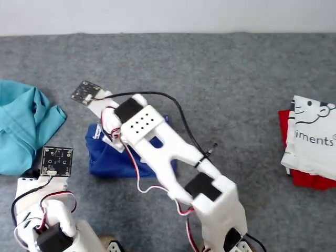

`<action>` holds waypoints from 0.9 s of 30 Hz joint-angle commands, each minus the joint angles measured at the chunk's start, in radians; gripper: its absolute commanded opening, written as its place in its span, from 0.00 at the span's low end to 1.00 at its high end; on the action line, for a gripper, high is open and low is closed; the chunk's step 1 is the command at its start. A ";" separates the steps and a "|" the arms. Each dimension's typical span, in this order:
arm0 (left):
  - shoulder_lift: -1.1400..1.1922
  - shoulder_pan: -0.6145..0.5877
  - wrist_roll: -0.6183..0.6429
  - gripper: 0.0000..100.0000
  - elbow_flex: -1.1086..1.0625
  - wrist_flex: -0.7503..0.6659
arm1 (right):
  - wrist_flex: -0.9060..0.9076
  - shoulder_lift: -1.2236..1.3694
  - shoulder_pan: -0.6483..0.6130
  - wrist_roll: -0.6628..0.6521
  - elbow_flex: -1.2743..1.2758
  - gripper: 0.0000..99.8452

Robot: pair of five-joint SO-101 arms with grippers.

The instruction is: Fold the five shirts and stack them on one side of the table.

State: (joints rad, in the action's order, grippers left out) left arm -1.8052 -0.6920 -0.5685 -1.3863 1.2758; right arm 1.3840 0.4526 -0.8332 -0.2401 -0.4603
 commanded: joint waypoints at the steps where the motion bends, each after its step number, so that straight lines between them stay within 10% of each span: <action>1: -0.009 0.003 -0.008 0.01 0.010 -0.006 | 0.005 0.067 -0.028 0.009 -0.186 0.02; 13: -0.009 0.003 -0.008 0.01 0.010 -0.006 | 0.369 0.343 -0.088 0.054 -0.813 0.22; 20: -0.009 0.003 -0.008 0.01 0.010 -0.006 | 0.412 0.340 0.074 -0.012 -0.775 0.01; 27: -0.009 0.005 -0.008 0.01 0.010 -0.006 | 0.410 0.328 0.248 -0.115 -0.555 0.01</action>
State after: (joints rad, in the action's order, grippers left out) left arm -1.8052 -0.6920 -0.5685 -1.3863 1.2758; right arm 1.7538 0.8239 -0.6444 -0.3199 -1.0556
